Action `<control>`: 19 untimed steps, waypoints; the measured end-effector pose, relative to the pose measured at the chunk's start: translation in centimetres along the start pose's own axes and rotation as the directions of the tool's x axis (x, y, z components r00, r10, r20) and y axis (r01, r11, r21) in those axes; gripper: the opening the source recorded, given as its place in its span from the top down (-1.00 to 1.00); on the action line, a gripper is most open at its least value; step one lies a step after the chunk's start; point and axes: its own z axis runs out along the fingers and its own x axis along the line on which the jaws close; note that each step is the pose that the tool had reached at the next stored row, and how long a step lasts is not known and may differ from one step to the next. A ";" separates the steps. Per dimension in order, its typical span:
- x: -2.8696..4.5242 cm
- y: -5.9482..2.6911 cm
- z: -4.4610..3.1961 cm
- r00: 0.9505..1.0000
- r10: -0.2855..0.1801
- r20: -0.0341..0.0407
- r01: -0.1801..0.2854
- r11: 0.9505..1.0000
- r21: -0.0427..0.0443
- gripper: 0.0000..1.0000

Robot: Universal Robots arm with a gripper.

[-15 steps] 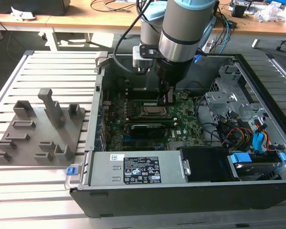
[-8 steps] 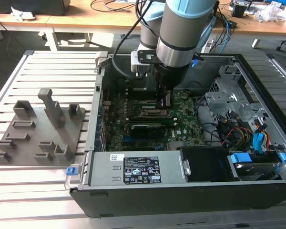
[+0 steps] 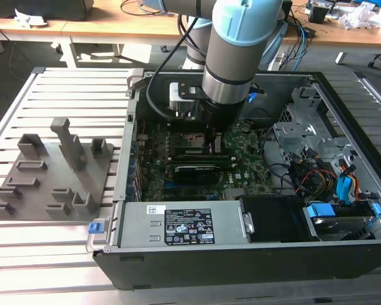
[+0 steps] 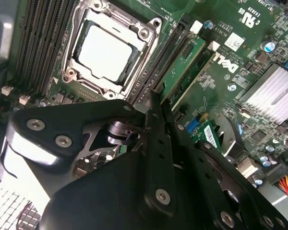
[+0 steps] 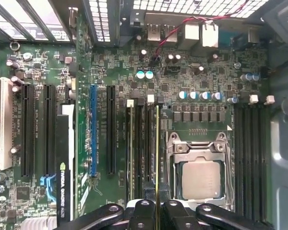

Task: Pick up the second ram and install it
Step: 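Insert the second ram into the second slot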

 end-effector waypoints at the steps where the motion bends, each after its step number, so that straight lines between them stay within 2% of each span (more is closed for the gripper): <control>1: 0.03 0.00 0.21 1.000 0.000 0.000 0.000 1.000 0.000 0.73; 5: 0.10 0.05 0.59 1.000 0.000 -0.003 0.000 1.000 0.000 0.73; 6: 0.11 0.08 0.68 1.000 0.000 -0.006 0.000 1.000 0.000 0.73; 13: 0.11 0.23 1.32 1.000 -0.002 -0.006 0.002 1.000 0.000 0.73; 16: 0.06 0.24 1.36 1.000 -0.030 -0.007 0.030 1.000 -0.004 0.73; 19: 0.07 0.01 1.49 0.999 -0.034 -0.007 0.034 0.999 -0.005 0.73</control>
